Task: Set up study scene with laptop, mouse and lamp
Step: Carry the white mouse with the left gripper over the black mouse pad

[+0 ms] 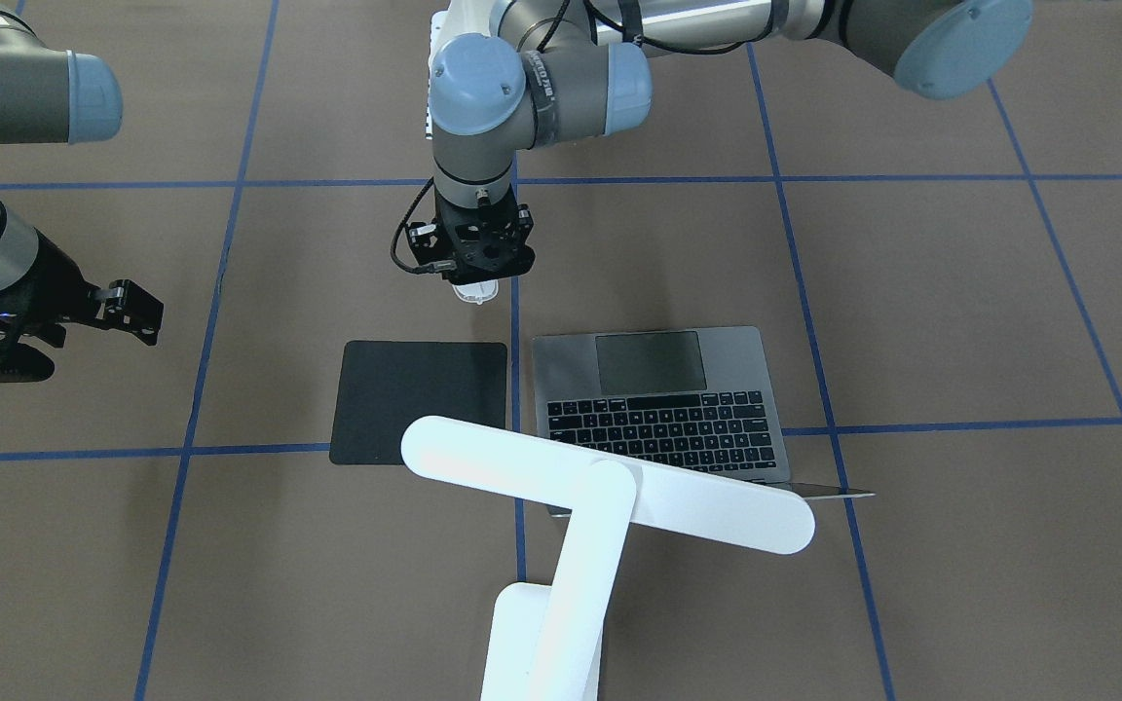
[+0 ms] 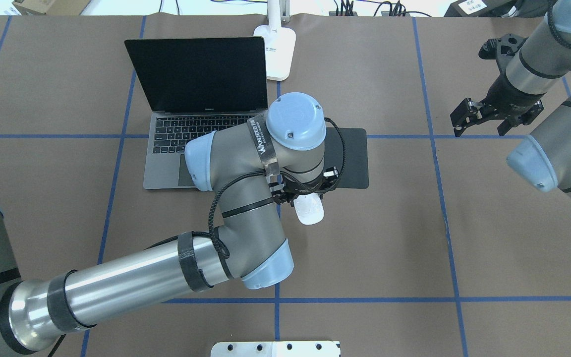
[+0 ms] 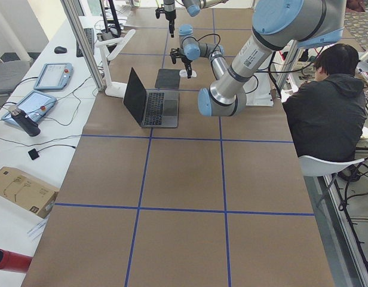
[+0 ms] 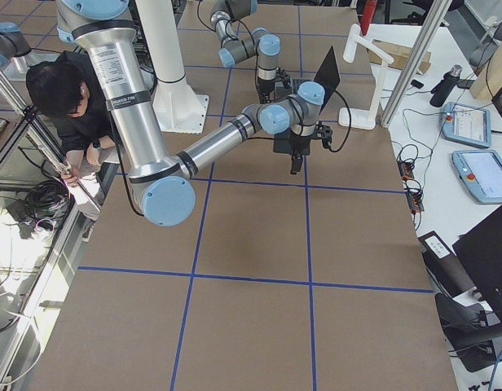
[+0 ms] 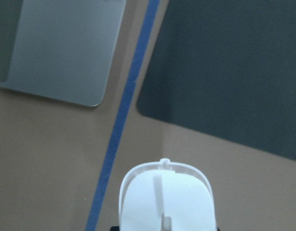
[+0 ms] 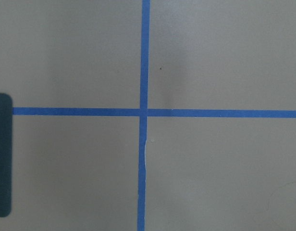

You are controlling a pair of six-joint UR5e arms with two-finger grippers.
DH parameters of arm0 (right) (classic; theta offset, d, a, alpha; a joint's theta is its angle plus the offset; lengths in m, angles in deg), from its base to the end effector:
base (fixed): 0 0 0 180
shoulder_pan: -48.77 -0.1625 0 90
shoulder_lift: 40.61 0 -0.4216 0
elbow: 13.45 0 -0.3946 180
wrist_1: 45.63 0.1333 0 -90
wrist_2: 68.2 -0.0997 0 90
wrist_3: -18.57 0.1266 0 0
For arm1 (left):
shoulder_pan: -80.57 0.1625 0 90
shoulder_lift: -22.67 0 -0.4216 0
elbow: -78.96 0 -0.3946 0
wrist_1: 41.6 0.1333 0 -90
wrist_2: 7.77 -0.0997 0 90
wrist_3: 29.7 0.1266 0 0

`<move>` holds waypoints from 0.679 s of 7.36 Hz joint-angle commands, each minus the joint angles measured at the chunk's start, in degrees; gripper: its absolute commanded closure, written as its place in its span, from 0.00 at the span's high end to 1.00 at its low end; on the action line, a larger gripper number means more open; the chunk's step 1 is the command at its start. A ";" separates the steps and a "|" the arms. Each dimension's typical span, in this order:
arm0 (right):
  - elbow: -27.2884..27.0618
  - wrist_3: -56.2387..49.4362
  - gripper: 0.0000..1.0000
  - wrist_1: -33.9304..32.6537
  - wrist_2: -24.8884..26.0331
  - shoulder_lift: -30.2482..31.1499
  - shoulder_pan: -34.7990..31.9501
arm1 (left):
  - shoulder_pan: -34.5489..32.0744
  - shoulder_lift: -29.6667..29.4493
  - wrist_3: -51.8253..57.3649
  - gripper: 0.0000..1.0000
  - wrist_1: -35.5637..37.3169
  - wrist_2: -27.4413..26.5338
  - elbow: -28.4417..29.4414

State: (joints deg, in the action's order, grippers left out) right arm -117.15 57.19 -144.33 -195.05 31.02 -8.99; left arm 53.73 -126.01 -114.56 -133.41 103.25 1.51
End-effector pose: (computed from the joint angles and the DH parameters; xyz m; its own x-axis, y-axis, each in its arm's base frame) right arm -0.2710 -0.5372 0.4065 0.7353 -0.0061 0.6777 0.0394 0.9987 -0.0337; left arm 0.6636 -0.4343 0.1023 0.6118 -0.2159 -0.7610 0.1295 0.9764 -0.1728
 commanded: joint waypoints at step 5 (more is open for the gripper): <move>-0.27 0.05 1.00 0.00 -0.07 -0.09 -0.51 | -1.99 -7.32 18.12 0.36 -1.35 -8.79 13.54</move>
State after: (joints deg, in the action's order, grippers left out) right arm -117.50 57.19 -144.33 -195.12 31.00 -9.46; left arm 51.98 -133.01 -100.40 -134.04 96.38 13.13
